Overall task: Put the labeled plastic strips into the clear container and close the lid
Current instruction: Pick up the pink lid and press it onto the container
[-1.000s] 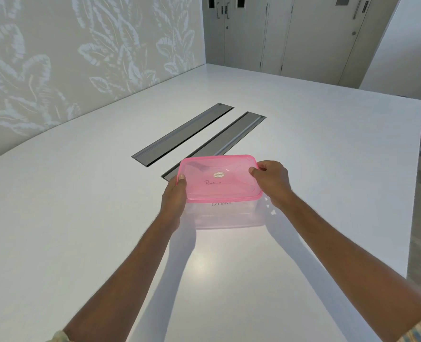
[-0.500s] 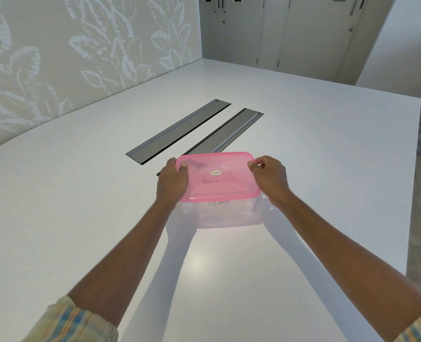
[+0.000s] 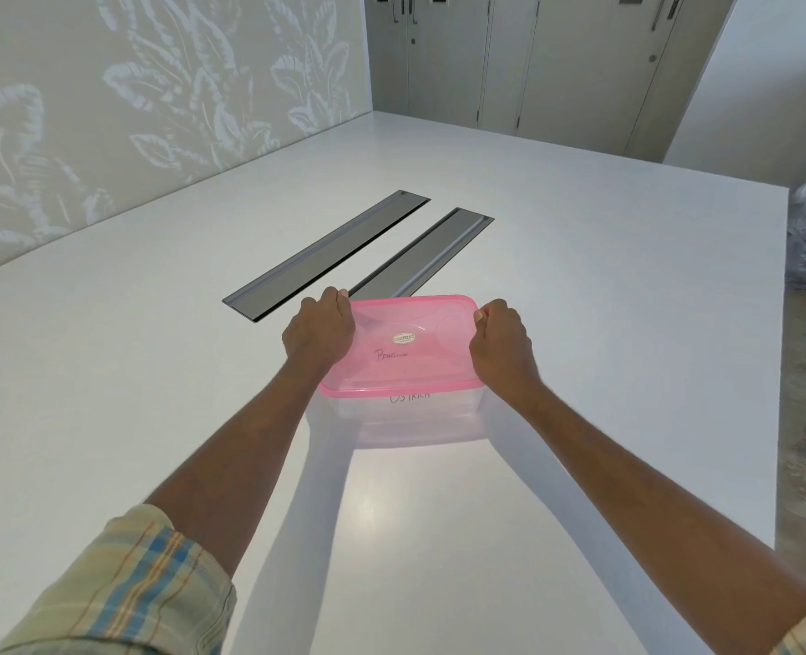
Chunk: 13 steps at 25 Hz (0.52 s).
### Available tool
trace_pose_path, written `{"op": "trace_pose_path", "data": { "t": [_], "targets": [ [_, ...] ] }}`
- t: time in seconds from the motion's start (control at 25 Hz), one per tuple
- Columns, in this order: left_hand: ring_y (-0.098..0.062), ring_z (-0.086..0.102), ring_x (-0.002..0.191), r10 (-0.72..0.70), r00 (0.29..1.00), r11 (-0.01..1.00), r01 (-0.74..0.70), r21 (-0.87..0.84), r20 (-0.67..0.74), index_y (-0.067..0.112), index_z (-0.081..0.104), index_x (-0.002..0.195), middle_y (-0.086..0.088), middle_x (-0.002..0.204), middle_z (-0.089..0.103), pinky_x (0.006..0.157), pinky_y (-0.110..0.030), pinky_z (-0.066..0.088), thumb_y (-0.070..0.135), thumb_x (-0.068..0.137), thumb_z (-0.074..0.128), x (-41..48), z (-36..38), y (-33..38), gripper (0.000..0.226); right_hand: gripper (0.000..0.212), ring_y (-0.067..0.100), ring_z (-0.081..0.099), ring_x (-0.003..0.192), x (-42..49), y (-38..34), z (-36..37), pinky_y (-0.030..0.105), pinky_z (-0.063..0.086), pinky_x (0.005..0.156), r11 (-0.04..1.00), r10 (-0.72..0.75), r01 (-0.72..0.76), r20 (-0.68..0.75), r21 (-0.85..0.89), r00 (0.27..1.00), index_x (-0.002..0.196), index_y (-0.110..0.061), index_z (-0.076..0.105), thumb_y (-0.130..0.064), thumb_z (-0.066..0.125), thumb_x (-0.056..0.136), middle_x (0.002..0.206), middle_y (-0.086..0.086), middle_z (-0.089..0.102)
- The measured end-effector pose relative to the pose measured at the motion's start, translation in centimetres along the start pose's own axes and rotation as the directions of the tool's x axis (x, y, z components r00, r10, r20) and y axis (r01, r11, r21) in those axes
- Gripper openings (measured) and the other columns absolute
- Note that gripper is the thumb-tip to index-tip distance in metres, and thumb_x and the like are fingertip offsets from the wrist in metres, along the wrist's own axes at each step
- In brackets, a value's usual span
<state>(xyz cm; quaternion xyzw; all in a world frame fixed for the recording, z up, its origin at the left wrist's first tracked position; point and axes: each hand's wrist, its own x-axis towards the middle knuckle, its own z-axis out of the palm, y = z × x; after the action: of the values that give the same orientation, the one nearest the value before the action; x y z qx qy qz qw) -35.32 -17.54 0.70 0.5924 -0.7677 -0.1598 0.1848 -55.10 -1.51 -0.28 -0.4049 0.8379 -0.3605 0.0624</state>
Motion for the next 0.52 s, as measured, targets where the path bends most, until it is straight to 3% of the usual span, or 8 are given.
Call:
{"op": "trace_pose_path", "data": {
  "t": [0.16,0.32,0.4,0.52],
  "targets": [
    [-0.046,0.064,0.115,0.014,1.000,1.000,-0.015,0.013,0.016,0.018,0.057,0.131,-0.021,0.124,0.065,0.091,-0.046,0.044,0.048,0.113,0.019,0.6,0.3,-0.3,0.052,0.017,0.042,0.060,0.092,0.8,-0.5,-0.2,0.044,0.048,0.078,0.996,-0.002,0.007,0.062,-0.085,0.998,0.113,-0.004,0.048,-0.013,0.035,0.106,0.111,0.017,0.061],
    [-0.045,0.064,0.112,0.011,1.000,1.000,-0.011,0.014,0.016,0.019,0.058,0.127,-0.020,0.121,0.066,0.087,-0.044,0.041,0.050,0.112,0.019,0.6,0.6,-0.6,0.052,0.017,0.041,0.060,0.089,1.6,-0.7,0.0,0.041,0.042,0.072,0.987,0.044,-0.035,0.054,-0.158,0.998,0.114,-0.005,0.047,-0.010,0.035,0.103,0.109,0.017,0.063],
    [-0.044,0.064,0.113,-0.003,1.000,1.000,0.003,0.013,0.024,0.020,0.061,0.127,-0.019,0.122,0.066,0.092,-0.046,0.044,0.052,0.111,0.017,0.6,0.5,-0.6,0.056,0.022,0.043,0.065,0.095,1.7,-0.9,0.2,0.040,0.041,0.072,0.974,-0.009,0.016,0.032,-0.226,0.999,0.119,-0.008,0.049,-0.022,0.037,0.107,0.113,0.015,0.063],
    [-0.043,0.064,0.112,0.007,1.000,0.999,-0.007,0.035,0.020,0.022,0.065,0.125,-0.019,0.122,0.066,0.089,-0.044,0.042,0.053,0.111,0.016,0.7,0.6,-0.7,0.060,0.051,0.041,0.065,0.105,2.3,-1.5,0.5,0.044,0.045,0.076,0.932,-0.127,0.155,0.106,-0.329,0.986,0.136,-0.015,0.047,-0.055,0.032,0.109,0.123,0.013,0.059]
  ]
}}
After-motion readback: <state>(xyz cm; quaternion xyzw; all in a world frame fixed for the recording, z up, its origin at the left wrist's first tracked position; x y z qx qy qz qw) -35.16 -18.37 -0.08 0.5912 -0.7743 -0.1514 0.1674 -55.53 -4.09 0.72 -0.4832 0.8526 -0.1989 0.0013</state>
